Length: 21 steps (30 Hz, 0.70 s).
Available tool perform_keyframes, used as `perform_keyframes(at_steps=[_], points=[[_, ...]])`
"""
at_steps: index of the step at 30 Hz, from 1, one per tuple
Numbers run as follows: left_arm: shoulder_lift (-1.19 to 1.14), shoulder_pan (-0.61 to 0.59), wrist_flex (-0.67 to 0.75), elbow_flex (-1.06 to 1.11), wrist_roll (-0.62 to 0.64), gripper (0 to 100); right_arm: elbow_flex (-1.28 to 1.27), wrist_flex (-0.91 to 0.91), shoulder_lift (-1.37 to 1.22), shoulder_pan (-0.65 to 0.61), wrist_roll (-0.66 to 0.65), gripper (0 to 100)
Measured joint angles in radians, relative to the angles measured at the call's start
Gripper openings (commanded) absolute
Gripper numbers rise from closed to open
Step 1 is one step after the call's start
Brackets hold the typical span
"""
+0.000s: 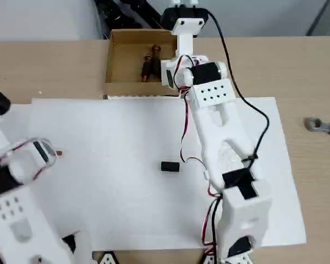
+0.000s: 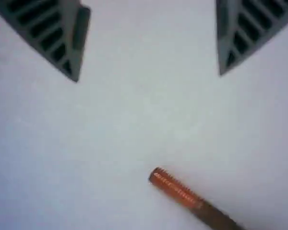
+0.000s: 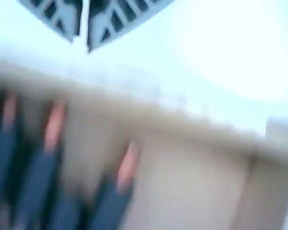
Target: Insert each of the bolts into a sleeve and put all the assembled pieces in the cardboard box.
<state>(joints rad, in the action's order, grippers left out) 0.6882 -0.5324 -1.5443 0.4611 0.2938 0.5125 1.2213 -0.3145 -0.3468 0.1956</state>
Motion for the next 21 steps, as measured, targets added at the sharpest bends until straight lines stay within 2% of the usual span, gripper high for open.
perform_keyframes(at_steps=[8,15,21], points=[[-0.479,-0.074,-0.071,-0.245,0.299,18,0.0,0.402,0.207,0.0,0.035,0.3],[-0.715,-0.078,-0.106,-0.345,0.442,18,-0.049,0.44,0.371,0.0,0.035,0.3],[-0.76,-0.087,-0.068,-0.348,0.516,23,-0.233,0.44,0.445,0.006,0.025,0.3]])
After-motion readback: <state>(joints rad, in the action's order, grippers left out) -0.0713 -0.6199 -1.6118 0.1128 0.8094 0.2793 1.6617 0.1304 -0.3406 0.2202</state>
